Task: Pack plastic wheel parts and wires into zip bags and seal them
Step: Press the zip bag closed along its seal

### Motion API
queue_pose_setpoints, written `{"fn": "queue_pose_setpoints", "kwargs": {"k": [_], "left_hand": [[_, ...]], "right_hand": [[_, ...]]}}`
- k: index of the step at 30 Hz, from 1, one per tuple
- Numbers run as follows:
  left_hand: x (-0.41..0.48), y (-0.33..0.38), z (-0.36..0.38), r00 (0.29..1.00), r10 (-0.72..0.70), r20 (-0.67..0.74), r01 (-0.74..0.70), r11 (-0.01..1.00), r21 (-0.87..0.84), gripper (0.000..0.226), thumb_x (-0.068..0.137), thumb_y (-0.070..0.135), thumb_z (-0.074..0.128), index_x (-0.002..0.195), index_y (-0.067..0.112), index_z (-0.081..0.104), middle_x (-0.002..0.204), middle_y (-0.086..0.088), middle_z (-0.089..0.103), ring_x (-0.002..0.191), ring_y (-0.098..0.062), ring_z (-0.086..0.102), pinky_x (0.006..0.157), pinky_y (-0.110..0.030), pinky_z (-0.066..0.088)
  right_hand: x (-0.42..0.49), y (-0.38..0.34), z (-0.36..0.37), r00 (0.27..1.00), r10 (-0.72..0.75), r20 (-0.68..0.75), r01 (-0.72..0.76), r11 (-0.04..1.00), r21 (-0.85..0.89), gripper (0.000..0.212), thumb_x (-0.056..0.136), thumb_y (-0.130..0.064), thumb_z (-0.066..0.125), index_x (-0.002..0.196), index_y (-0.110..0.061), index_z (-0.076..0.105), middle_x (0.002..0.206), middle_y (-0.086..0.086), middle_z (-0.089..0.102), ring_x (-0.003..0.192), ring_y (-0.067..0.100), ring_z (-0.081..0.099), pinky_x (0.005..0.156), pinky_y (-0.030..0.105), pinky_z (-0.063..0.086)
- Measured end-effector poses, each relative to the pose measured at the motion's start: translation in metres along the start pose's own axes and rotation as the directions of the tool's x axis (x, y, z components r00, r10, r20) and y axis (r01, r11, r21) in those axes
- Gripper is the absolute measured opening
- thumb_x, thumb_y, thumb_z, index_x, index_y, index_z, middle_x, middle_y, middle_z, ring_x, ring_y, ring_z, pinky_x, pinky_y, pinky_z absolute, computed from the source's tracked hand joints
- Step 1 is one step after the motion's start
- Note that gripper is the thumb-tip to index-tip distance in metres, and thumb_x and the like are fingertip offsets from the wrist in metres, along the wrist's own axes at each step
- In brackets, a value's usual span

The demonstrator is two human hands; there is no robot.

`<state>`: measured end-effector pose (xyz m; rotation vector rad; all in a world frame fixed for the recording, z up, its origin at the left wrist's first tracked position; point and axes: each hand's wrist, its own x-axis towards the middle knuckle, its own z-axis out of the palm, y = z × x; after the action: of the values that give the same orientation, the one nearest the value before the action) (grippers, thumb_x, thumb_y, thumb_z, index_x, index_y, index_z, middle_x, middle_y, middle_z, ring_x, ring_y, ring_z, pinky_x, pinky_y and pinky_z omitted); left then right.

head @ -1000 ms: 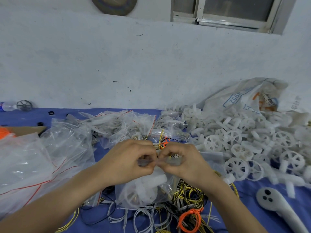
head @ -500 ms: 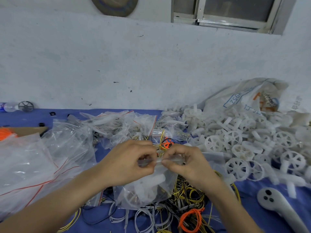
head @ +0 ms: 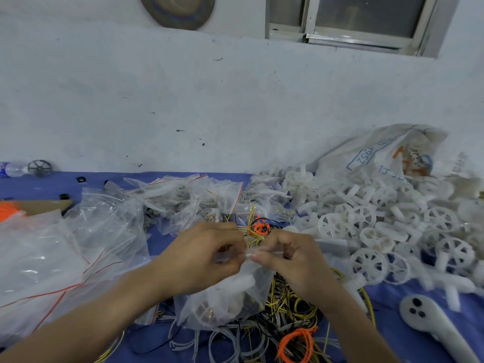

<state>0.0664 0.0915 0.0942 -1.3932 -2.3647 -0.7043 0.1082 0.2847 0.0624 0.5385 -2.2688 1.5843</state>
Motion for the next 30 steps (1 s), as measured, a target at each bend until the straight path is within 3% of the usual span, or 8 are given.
{"fn": "queue_pose_setpoints", "kwargs": {"k": [6, 9, 14, 19, 23, 26, 28, 30], "left_hand": [[-0.002, -0.003, -0.002, 1.0, 0.01, 0.011, -0.01, 1.0, -0.007, 0.019, 0.084, 0.027, 0.059, 0.069, 0.018, 0.053, 0.067, 0.013, 0.045, 0.061, -0.004, 0.041, 0.058, -0.02, 0.035], [-0.006, -0.007, -0.002, 1.0, 0.005, 0.01, -0.005, 1.0, -0.018, 0.026, 0.088, 0.04, 0.051, 0.068, 0.025, 0.045, 0.067, 0.012, 0.044, 0.062, -0.005, 0.043, 0.058, -0.025, 0.038], [-0.011, -0.012, -0.003, 1.0, 0.019, 0.01, -0.019, 0.999, -0.031, 0.028, 0.088, 0.05, 0.046, 0.067, 0.035, 0.035, 0.066, 0.013, 0.041, 0.06, -0.001, 0.04, 0.056, -0.029, 0.039], [-0.023, -0.026, -0.01, 1.0, -0.008, -0.009, 0.008, 1.0, -0.017, 0.027, 0.087, 0.053, 0.048, 0.068, 0.036, 0.039, 0.064, 0.02, 0.042, 0.061, 0.004, 0.043, 0.057, -0.016, 0.033], [-0.042, -0.042, -0.017, 0.996, -0.073, -0.043, 0.072, 0.997, -0.032, 0.029, 0.085, 0.057, 0.047, 0.065, 0.036, 0.043, 0.065, 0.017, 0.046, 0.059, 0.002, 0.045, 0.055, -0.015, 0.034], [-0.045, -0.042, -0.014, 0.992, -0.09, -0.086, 0.082, 0.992, -0.091, 0.026, 0.085, 0.054, 0.049, 0.066, 0.037, 0.042, 0.067, 0.017, 0.047, 0.057, 0.002, 0.042, 0.054, -0.013, 0.031], [-0.043, -0.039, -0.01, 0.992, -0.083, -0.099, 0.072, 0.991, -0.116, 0.024, 0.085, 0.052, 0.051, 0.069, 0.036, 0.043, 0.067, 0.015, 0.046, 0.057, 0.002, 0.04, 0.054, -0.014, 0.03], [-0.041, -0.038, -0.008, 0.993, -0.067, -0.1, 0.055, 0.991, -0.12, 0.027, 0.084, 0.052, 0.052, 0.069, 0.032, 0.043, 0.062, 0.014, 0.043, 0.056, 0.002, 0.038, 0.054, -0.014, 0.03]], "right_hand": [[0.001, 0.004, -0.004, 0.996, 0.041, -0.08, -0.035, 0.997, 0.069, 0.024, 0.064, -0.027, 0.078, 0.062, -0.008, 0.064, 0.064, 0.013, 0.061, 0.061, 0.028, 0.054, 0.061, 0.035, 0.043], [-0.001, 0.007, -0.006, 0.996, 0.051, -0.071, -0.043, 0.994, 0.1, 0.013, 0.065, -0.031, 0.076, 0.062, -0.021, 0.068, 0.064, 0.002, 0.064, 0.063, 0.017, 0.058, 0.063, 0.029, 0.047], [-0.001, 0.009, -0.005, 0.998, 0.026, -0.061, -0.018, 0.99, 0.138, 0.015, 0.066, -0.036, 0.077, 0.063, -0.024, 0.069, 0.067, 0.0, 0.065, 0.067, 0.014, 0.059, 0.067, 0.029, 0.046], [-0.002, 0.013, -0.014, 0.996, 0.039, -0.079, -0.028, 0.99, 0.136, 0.017, 0.064, -0.036, 0.077, 0.063, -0.021, 0.069, 0.068, -0.002, 0.067, 0.068, 0.011, 0.062, 0.066, 0.025, 0.048], [-0.005, 0.022, -0.021, 0.987, 0.102, -0.12, -0.08, 0.98, 0.181, 0.018, 0.065, -0.036, 0.077, 0.062, -0.021, 0.067, 0.068, 0.0, 0.066, 0.07, 0.016, 0.063, 0.068, 0.03, 0.051], [-0.005, 0.03, -0.014, 0.983, 0.184, 0.019, -0.183, 0.959, 0.216, 0.018, 0.069, -0.03, 0.08, 0.081, -0.021, 0.07, 0.085, -0.005, 0.07, 0.081, 0.012, 0.067, 0.07, 0.022, 0.051], [-0.009, 0.037, 0.003, 0.919, 0.309, 0.245, -0.356, 0.917, 0.178, 0.033, 0.069, -0.026, 0.077, 0.1, -0.021, 0.068, 0.098, -0.005, 0.072, 0.088, 0.011, 0.069, 0.072, 0.02, 0.053], [-0.014, 0.043, 0.022, 0.876, 0.352, 0.329, -0.398, 0.913, 0.083, 0.03, 0.077, -0.027, 0.076, 0.104, -0.019, 0.068, 0.102, -0.001, 0.072, 0.086, 0.012, 0.069, 0.074, 0.023, 0.054]]}}
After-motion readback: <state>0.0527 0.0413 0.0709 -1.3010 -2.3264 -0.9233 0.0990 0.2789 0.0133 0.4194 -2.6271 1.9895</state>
